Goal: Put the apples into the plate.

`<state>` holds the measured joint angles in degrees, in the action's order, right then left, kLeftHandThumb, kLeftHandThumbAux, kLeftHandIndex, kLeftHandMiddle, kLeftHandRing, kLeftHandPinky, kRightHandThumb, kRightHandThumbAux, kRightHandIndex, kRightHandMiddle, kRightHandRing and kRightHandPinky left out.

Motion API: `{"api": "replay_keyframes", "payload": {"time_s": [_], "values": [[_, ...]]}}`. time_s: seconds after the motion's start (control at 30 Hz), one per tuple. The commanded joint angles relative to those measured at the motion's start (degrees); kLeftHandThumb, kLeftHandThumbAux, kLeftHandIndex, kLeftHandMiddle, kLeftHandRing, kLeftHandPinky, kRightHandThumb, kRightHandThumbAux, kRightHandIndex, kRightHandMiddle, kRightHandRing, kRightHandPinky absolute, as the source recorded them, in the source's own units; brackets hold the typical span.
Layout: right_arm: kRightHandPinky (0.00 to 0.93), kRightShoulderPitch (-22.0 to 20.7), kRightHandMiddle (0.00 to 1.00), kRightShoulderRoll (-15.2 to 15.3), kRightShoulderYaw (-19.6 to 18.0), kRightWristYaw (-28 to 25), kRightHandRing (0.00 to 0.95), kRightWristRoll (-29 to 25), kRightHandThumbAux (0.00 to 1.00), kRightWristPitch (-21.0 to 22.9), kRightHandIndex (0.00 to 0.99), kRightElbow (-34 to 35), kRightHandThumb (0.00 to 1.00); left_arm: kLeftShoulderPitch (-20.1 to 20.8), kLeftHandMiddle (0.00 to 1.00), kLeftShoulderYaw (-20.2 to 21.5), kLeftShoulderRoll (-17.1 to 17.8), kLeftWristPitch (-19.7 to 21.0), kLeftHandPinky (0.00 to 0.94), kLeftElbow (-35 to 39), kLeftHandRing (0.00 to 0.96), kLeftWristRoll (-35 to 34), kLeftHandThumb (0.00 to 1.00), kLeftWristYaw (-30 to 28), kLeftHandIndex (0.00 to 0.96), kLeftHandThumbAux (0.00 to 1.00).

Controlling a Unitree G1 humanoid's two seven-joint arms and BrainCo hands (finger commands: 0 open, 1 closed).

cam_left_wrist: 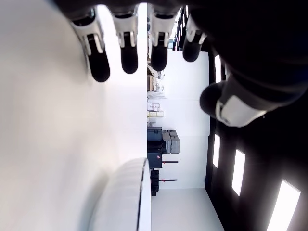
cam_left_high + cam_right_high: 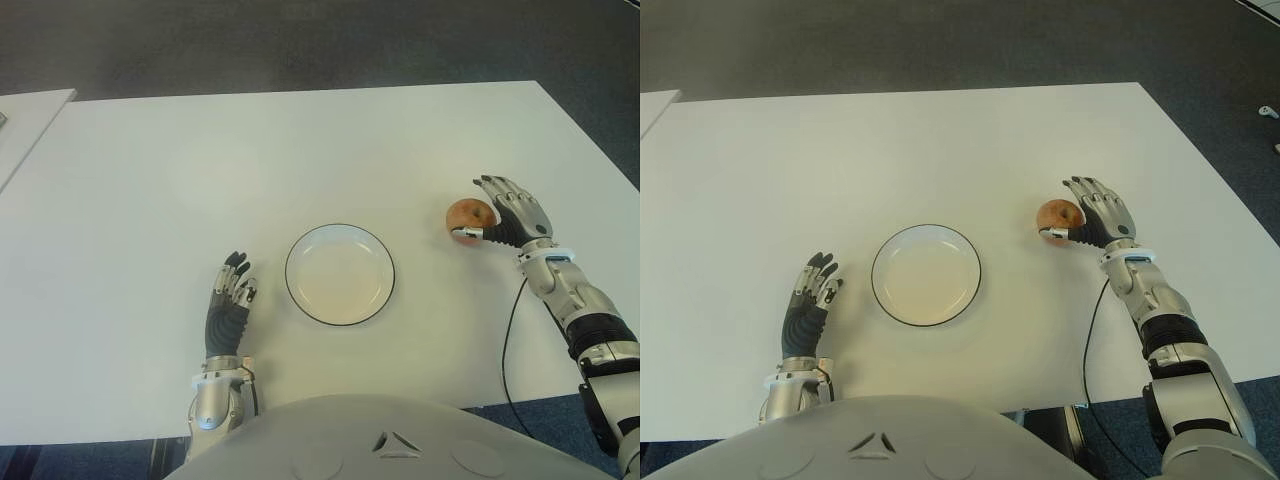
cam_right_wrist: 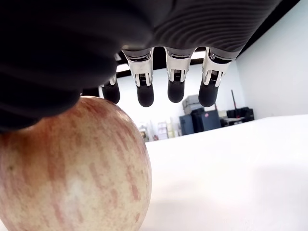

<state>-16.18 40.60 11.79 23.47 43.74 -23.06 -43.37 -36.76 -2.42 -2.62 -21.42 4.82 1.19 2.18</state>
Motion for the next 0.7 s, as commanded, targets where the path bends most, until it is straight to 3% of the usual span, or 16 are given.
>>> {"api": "replay_keyframes", "payload": {"time_s": [0.03, 0.7], "values": [[0.000, 0.72, 0.036, -0.59, 1.39, -0.07, 0.000, -0.45, 0.344, 0.58, 0.020, -0.40, 0.260, -0.57, 0.111, 0.04, 0.54, 0.96, 0.167, -0.39, 0.127, 0.32, 0.142, -0.33, 0.092, 0.540], [0.000, 3.68, 0.042, -1.31, 3.58, 0.58, 0.000, -1.47, 0.320, 0.95, 0.032, 1.59, 0.231, -1.03, 0.124, -0.06, 0.28, 1.45, 0.181, 0.38, 0.143, -1.07, 0.160, -0.97, 0.103, 0.548]]}}
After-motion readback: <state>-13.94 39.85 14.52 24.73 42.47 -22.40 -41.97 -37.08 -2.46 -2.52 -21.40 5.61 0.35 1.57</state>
